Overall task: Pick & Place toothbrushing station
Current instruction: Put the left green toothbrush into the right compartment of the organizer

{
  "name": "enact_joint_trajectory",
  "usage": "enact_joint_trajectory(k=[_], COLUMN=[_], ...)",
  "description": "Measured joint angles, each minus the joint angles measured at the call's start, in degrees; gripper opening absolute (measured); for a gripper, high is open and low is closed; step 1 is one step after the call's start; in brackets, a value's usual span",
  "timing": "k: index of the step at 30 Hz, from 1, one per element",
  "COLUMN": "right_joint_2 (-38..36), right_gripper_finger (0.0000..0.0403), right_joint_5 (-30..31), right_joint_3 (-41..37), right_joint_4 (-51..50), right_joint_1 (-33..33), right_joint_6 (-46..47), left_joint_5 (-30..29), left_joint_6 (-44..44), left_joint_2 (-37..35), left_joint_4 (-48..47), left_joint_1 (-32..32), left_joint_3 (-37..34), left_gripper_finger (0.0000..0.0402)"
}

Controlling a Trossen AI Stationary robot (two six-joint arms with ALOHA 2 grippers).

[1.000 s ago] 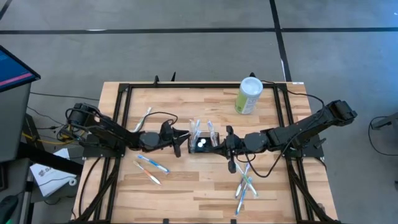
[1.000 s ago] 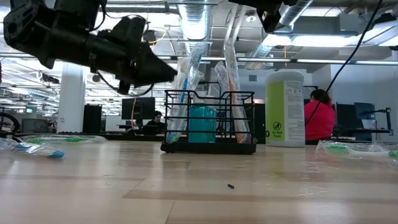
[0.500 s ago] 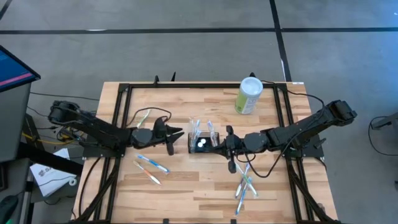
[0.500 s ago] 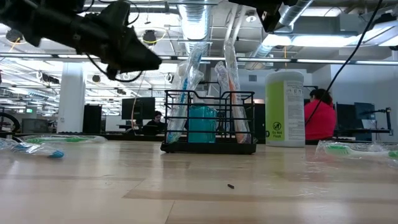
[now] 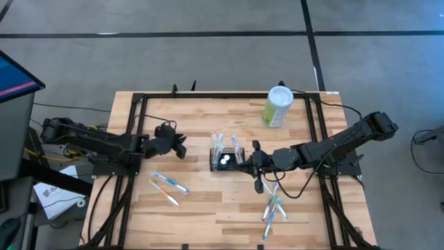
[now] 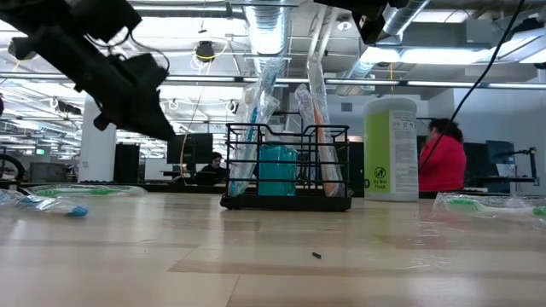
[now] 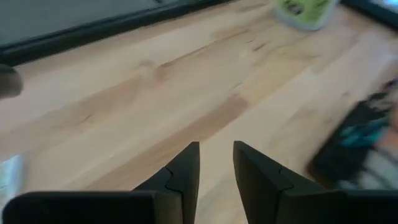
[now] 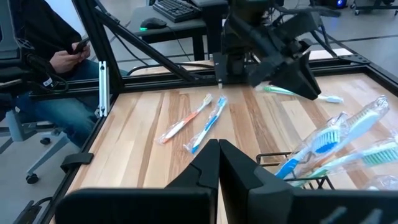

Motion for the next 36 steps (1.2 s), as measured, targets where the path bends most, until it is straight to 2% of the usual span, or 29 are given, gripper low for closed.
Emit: enact_joint_trajectory(k=[5,10,21,26,36], right_joint_2=[0.00,0.00,0.00,0.00,0.00], right_gripper_finger=[0.0000,0.0000,0.0000,0.0000,0.0000], right_joint_5=[0.00,0.00,0.00,0.00,0.00], right_joint_3=[0.02,0.02,0.01,0.02,0.02], right_joint_4=[-0.19,-1.29,-1.98,-2.55,-3.04], right_joint_1=[0.00,0.00,-0.44,-0.46,-0.92], right_joint_6=[0.01,0.02,-0.11,-0.13,0.00], left_joint_5=[1.46,5.68,11.16,13.38,12.08], left_joint_6=[-1.56,-3.42,-4.63,-3.15,-2.52], left_joint_2=[0.16,0.16,0.16,0.19,0.19], left_joint_4=[-5.38,-11.07,-19.17,-19.80,-20.55], left_joint_1=[5.07,9.88,18.58,21.04,26.65], left_joint_3=[0.00,0.00,0.00,0.00,0.00], left_gripper_finger=[0.0092,0.0092,0.0092,0.0092,0.0092])
